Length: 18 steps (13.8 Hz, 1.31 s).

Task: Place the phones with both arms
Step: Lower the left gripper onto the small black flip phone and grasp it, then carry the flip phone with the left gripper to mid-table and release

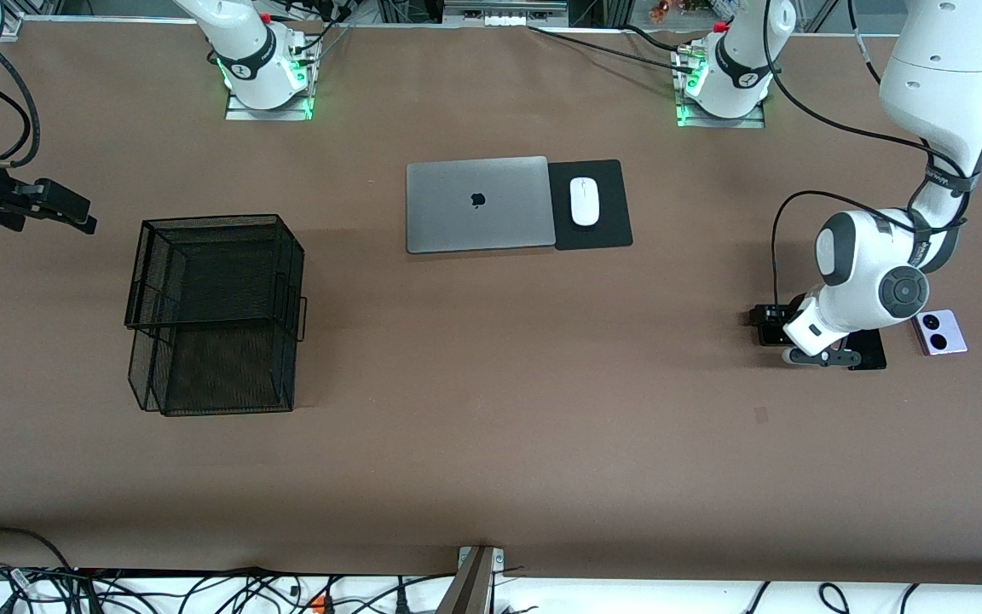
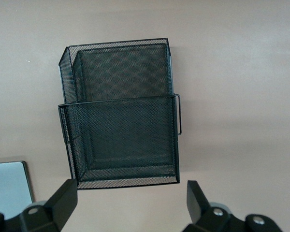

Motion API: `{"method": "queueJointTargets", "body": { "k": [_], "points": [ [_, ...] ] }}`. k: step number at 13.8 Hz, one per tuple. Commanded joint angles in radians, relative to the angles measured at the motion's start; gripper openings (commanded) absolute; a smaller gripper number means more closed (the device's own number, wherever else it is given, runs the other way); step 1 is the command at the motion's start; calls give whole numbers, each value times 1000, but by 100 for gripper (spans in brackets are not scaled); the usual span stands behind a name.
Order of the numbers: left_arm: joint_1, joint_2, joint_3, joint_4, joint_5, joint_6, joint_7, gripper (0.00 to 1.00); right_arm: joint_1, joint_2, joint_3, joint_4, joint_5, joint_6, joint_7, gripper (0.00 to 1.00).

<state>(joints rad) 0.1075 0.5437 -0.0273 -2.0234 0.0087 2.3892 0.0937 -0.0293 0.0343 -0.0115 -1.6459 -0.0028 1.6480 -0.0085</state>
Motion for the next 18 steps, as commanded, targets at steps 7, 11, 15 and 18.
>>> {"method": "queueJointTargets", "body": {
  "k": [7,11,15,18],
  "points": [
    [-2,-59,-71,153,7,-216,-26,35,-12,-8,19,-6,4,10,-11,100],
    [-50,-48,-170,314,7,-343,-156,36,-12,-7,19,-6,6,13,-11,100],
    [-274,82,-180,486,-41,-337,-308,36,-12,-7,19,-6,6,15,-10,100],
    [-443,235,-168,661,-52,-285,-423,38,-12,-5,19,-6,7,16,-11,100]
  ]
}}
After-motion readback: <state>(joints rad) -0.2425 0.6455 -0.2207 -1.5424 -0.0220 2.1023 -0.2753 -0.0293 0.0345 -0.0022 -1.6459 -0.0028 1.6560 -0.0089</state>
